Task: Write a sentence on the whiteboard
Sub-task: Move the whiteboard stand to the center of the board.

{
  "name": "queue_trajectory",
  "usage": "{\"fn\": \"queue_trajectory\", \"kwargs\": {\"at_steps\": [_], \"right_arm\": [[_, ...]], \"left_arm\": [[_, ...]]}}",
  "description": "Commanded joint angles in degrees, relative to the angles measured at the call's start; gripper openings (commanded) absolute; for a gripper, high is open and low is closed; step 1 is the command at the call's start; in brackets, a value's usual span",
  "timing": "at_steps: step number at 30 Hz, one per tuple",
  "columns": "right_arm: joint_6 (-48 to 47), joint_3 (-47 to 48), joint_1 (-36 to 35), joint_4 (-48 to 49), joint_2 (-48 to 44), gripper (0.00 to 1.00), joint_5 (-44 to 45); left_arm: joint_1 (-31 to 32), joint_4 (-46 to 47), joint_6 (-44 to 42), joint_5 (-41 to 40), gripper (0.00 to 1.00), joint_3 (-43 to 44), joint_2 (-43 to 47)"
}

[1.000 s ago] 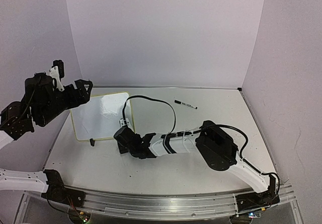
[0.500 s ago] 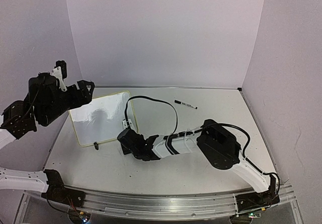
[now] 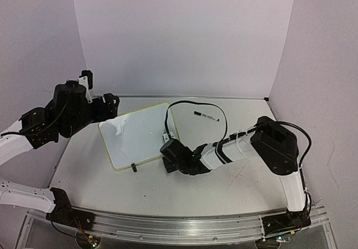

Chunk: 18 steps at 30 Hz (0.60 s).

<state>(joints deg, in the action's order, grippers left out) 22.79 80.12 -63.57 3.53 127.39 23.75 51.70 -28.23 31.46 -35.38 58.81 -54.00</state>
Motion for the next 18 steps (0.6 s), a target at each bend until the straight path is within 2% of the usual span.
{"fn": "queue_trajectory", "kwargs": {"at_steps": [1,6,12,14,16,18], "right_arm": [[-2.4,-8.5,5.4,-1.5,-7.8,0.0,-0.4],[-5.0,-15.2,10.2,3.6,-10.9,0.0,-3.8],[-5.7,-20.4,12.8,7.3,-12.2,0.0,-6.5],[-5.9,-21.3,12.7,8.1,-13.0,0.09,-7.8],[-5.1,-22.7,12.7,8.2,-15.2,0.32,-10.0],[-4.7,-23.8,12.7,7.6,-17.6,0.46,-11.7]], "left_arm": [[0.0,6.1,-0.7,2.2,0.92,2.7,-3.2],[0.0,8.6,-0.4,3.8,0.92,2.8,-7.0],[0.0,9.0,1.3,3.9,0.93,1.7,-9.5],[0.0,8.8,3.5,3.1,0.93,0.2,-9.2],[0.0,8.3,9.7,2.7,0.93,-4.8,-7.1],[-0.1,7.1,13.6,3.5,0.93,-7.9,-6.0]]}}
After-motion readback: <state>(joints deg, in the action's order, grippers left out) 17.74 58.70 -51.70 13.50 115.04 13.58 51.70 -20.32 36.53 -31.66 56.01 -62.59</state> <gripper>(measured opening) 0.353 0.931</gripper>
